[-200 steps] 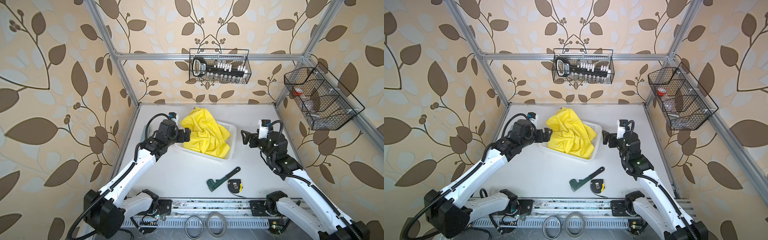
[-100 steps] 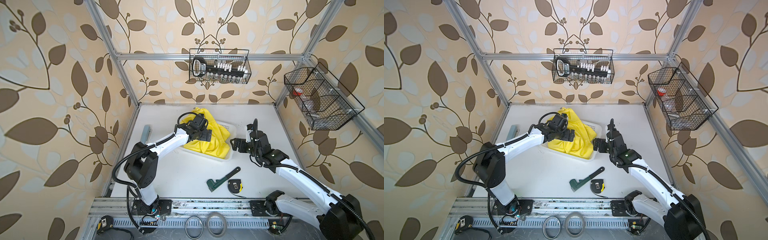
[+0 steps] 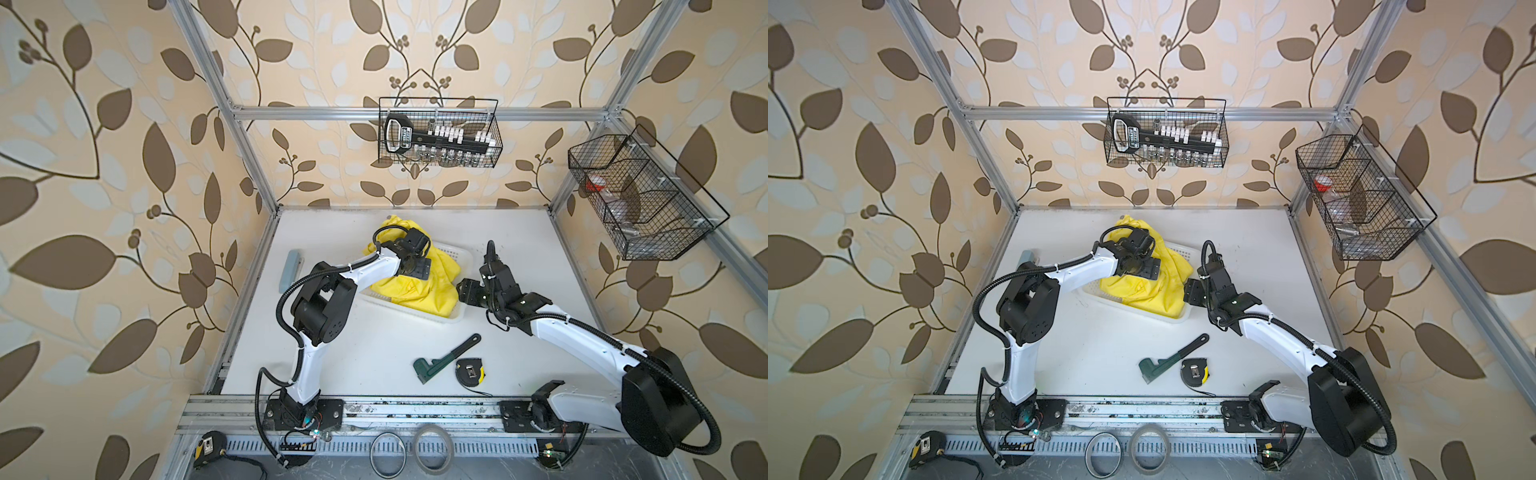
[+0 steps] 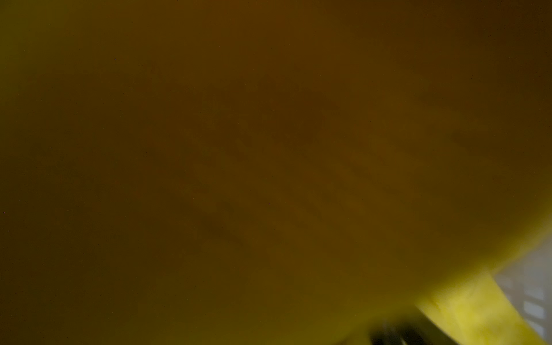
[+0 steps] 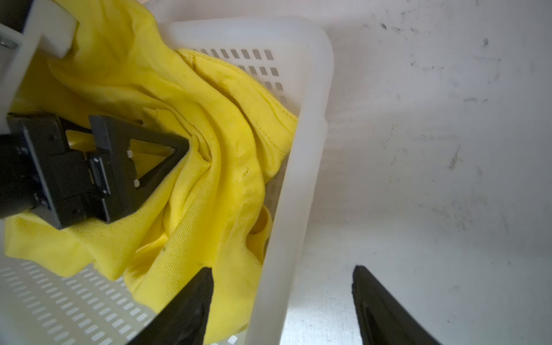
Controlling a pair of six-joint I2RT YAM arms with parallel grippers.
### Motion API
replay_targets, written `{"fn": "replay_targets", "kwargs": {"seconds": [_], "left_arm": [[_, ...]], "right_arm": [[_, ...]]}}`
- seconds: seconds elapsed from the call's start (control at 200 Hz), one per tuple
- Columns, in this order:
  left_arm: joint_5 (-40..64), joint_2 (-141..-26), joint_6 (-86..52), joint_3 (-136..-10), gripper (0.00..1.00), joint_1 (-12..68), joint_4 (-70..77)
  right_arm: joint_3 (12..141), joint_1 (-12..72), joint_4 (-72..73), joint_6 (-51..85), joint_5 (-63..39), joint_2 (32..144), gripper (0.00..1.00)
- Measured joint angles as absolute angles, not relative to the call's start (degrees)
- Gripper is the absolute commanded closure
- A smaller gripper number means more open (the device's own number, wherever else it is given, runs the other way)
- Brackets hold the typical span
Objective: Fold and stack the trousers
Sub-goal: Pick up the trousers from the basket, then move the basket to the top-center of the table.
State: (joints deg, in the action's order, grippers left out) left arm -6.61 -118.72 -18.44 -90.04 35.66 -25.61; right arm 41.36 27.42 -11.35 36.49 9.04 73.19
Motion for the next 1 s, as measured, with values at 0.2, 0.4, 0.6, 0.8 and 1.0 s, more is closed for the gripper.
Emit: {"fn": "replay_targets", "kwargs": {"seconds": [0.2,0.4,0.6,0.8,1.0], "left_arm": [[-1.48,-121.08,-17.98,-93.73,0.99,35.48,-27.4],[1.63,-118.8,-17.93,-93.82,1.0,35.44,-29.47],[3.18,-109.36,-17.96,-93.1,1.0,35.59,-34.13],[2.02,-95.31,-17.93,-91.92,1.0,35.51,-37.87],[-1.39,-85.95,-17.52,-90.54,1.0,32.84,-43.88]], "right_arm": [[42.39,27.66,-11.38,37.76,12.49,78.3,0.43],[44.77,27.75,-11.35,38.54,16.03,80.68,0.55],[47.46,27.62,-11.38,38.52,18.72,82.67,0.74],[48.9,26.52,-11.88,38.11,19.7,83.81,0.83],[49.58,23.68,-12.78,35.68,19.2,83.88,0.86]]}}
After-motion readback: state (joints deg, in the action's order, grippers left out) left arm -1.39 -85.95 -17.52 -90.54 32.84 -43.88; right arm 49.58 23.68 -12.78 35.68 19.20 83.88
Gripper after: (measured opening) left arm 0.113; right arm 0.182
